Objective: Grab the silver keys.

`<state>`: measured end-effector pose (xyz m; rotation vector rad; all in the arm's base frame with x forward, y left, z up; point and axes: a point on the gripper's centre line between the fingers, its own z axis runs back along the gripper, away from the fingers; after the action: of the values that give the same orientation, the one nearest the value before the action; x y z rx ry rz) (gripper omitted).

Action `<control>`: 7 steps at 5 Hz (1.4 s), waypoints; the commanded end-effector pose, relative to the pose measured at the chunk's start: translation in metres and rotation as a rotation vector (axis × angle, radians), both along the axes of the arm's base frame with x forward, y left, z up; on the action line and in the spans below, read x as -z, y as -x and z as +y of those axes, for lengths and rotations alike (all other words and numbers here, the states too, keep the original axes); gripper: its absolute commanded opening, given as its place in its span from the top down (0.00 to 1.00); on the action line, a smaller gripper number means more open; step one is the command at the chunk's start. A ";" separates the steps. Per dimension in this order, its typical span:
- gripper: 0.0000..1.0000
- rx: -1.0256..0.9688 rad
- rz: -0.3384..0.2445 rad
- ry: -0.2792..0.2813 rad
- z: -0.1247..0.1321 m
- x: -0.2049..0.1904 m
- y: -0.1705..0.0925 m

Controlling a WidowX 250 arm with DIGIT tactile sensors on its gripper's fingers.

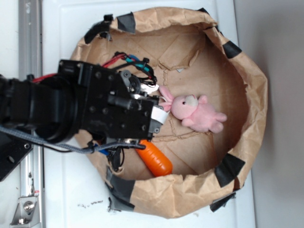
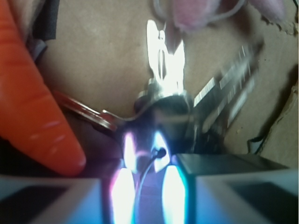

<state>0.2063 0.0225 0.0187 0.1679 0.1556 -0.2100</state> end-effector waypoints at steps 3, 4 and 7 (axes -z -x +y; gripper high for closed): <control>1.00 -0.038 -0.041 -0.010 0.007 -0.007 -0.007; 1.00 -0.089 -0.076 0.001 0.006 -0.026 -0.013; 1.00 -0.303 -0.176 0.360 -0.022 -0.143 -0.044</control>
<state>0.2454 -0.0104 0.1390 -0.1922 0.0482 0.0723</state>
